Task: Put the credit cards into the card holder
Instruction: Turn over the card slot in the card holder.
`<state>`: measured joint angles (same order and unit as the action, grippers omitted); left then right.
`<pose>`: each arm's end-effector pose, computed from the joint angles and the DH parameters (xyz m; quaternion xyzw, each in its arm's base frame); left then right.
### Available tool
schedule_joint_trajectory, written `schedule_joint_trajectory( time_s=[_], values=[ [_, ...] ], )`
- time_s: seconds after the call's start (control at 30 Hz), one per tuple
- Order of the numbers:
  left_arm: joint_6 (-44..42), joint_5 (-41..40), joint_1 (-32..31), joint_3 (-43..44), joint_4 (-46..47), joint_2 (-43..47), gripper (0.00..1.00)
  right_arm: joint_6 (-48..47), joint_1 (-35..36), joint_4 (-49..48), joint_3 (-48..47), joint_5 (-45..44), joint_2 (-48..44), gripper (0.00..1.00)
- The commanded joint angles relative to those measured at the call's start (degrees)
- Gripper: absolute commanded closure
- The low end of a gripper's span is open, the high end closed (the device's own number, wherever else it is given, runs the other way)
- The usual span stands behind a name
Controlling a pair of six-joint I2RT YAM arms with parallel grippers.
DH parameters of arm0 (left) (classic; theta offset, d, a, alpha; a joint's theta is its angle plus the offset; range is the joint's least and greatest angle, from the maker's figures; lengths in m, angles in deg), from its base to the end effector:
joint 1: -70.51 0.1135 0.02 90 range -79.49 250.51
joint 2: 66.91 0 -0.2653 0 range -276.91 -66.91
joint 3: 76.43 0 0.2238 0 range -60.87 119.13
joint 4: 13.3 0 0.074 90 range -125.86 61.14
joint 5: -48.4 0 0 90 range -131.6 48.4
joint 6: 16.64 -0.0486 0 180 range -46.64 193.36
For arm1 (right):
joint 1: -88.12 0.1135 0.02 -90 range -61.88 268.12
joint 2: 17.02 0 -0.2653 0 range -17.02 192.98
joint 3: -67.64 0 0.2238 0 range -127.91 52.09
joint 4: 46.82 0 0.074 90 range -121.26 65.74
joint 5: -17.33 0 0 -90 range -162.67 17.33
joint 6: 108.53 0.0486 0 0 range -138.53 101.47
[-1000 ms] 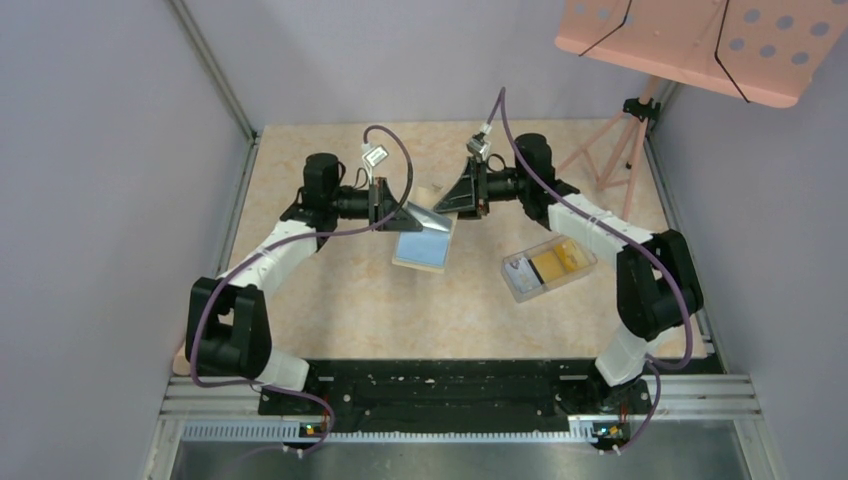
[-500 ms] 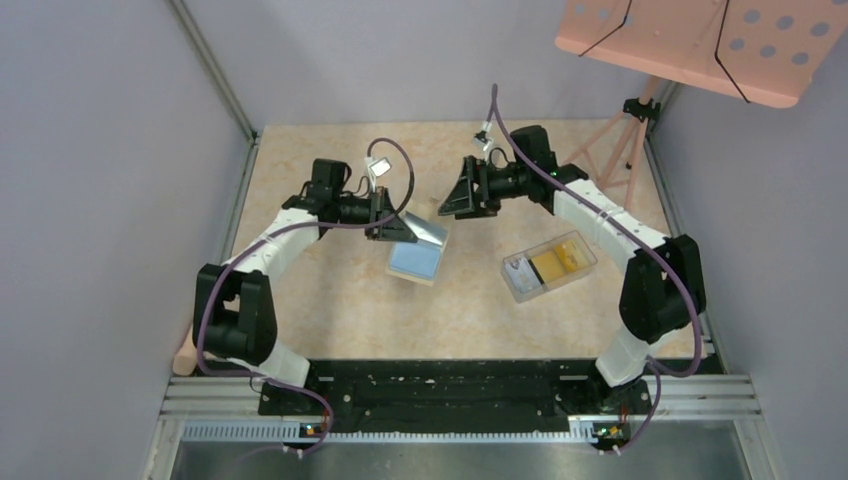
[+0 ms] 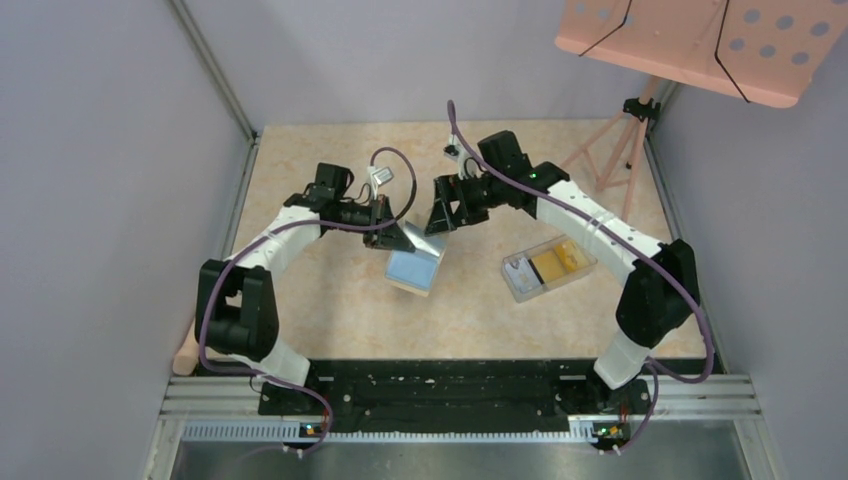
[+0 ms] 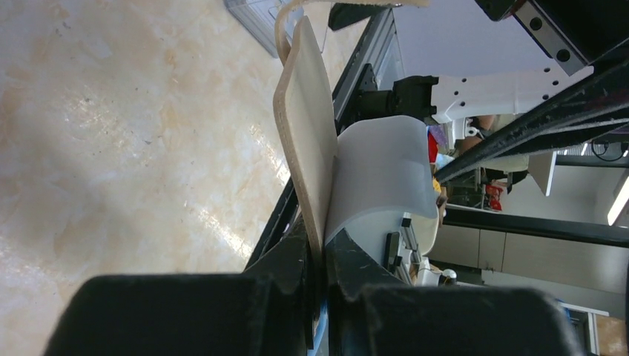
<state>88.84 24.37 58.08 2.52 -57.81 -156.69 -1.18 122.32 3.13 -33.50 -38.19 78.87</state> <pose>0.2757 -0.1062 0.2596 0.1408 0.8048 -0.5646 0.1172 0.2750 0.2201 0.3176 -0.2420 0.8552 0.4062 0.2123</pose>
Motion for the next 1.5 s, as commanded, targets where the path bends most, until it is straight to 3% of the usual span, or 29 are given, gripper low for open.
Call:
schedule_joint_trajectory(
  time_s=[0.0, 0.53, 0.77, 1.03, 1.47],
  values=[
    [-3.62, 1.63, -0.13, 2.47, -2.91, -0.50, 1.00, -3.73, 0.53, 2.22, -3.68, -4.63, -0.10, 0.14],
    [-7.01, 6.21, -0.80, 2.86, -5.36, 0.95, 1.00, -8.23, 2.80, 6.46, -5.63, -5.98, 4.98, 0.13],
    [-7.35, 5.24, -0.93, 2.78, -6.36, 0.60, 1.00, -8.38, 2.81, 6.85, -7.01, -5.47, 3.90, 0.11],
    [-6.69, 4.55, -1.00, 2.95, -6.00, -0.02, 1.00, -8.80, 2.99, 6.75, -5.18, 0.79, 3.53, 0.10],
    [-2.67, 1.24, -1.02, 2.28, -3.77, -1.16, 1.00, -11.38, 3.18, 10.45, -4.64, -2.63, 2.04, 0.09]
  ],
)
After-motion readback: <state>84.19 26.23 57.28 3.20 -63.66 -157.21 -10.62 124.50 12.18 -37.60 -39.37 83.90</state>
